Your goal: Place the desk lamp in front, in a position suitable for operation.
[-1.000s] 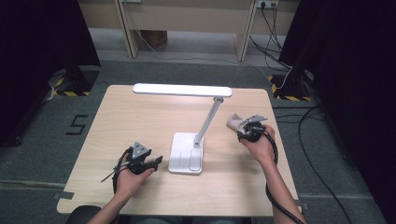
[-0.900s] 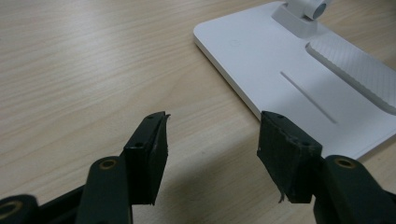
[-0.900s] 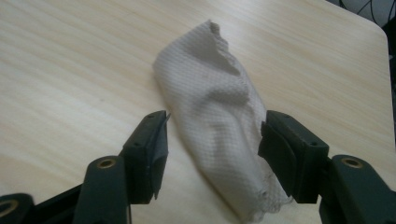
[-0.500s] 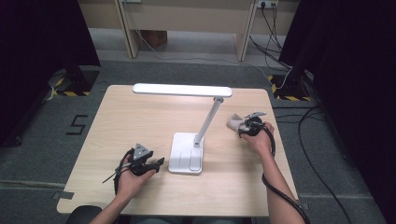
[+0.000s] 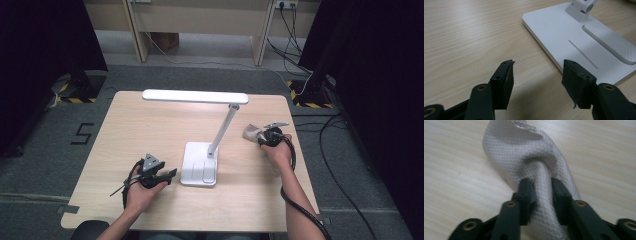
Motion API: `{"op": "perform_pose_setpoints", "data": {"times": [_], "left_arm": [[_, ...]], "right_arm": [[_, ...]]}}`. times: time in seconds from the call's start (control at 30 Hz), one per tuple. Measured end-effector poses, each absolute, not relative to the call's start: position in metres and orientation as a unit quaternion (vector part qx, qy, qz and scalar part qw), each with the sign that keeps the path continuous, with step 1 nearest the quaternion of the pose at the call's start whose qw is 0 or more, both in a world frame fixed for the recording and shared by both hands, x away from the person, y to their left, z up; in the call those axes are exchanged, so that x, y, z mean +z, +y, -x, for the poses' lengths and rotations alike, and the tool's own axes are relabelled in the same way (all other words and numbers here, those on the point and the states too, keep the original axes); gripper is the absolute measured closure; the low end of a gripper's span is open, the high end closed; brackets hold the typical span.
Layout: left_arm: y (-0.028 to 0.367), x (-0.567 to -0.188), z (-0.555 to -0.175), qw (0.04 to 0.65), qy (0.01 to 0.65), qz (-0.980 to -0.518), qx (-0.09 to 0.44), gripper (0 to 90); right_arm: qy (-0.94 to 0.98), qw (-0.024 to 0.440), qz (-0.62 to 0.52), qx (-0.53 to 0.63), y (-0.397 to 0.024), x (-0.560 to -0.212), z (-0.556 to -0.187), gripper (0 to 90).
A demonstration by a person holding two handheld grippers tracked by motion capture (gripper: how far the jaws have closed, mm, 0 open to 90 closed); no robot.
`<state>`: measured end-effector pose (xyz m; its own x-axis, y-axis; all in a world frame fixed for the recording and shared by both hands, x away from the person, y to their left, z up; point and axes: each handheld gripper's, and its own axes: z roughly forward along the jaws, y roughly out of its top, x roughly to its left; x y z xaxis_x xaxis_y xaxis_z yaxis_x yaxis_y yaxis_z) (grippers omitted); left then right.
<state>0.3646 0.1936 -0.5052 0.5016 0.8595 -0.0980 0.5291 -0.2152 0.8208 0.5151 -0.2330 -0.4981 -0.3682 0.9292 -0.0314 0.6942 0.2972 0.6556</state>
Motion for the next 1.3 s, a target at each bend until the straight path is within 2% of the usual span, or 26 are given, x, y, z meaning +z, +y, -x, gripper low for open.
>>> {"op": "perform_pose_setpoints", "data": {"times": [0.1, 0.33, 0.63, 0.87, 1.3], "left_arm": [[0.194, -0.503, -0.363, 0.427, 0.457, -0.756, 0.195, 42.0], [0.191, -0.497, -0.360, 0.435, 0.441, -0.761, 0.195, 44.7], [0.172, -0.484, -0.354, 0.453, 0.391, -0.781, 0.181, 45.3], [0.158, -0.477, -0.349, 0.464, 0.359, -0.792, 0.167, 45.7], [0.135, -0.461, -0.350, 0.481, 0.311, -0.807, 0.142, 43.5]], "right_arm": [[0.786, 0.204, -0.514, 0.275, -0.231, -0.496, -0.510, 80.1], [0.808, 0.192, -0.484, 0.276, -0.229, -0.491, -0.486, 80.8], [0.843, 0.179, -0.415, 0.291, -0.213, -0.467, -0.426, 80.9], [0.865, 0.166, -0.360, 0.308, -0.184, -0.449, -0.389, 80.9], [0.891, 0.134, -0.289, 0.322, -0.127, -0.441, -0.372, 80.9]]}}
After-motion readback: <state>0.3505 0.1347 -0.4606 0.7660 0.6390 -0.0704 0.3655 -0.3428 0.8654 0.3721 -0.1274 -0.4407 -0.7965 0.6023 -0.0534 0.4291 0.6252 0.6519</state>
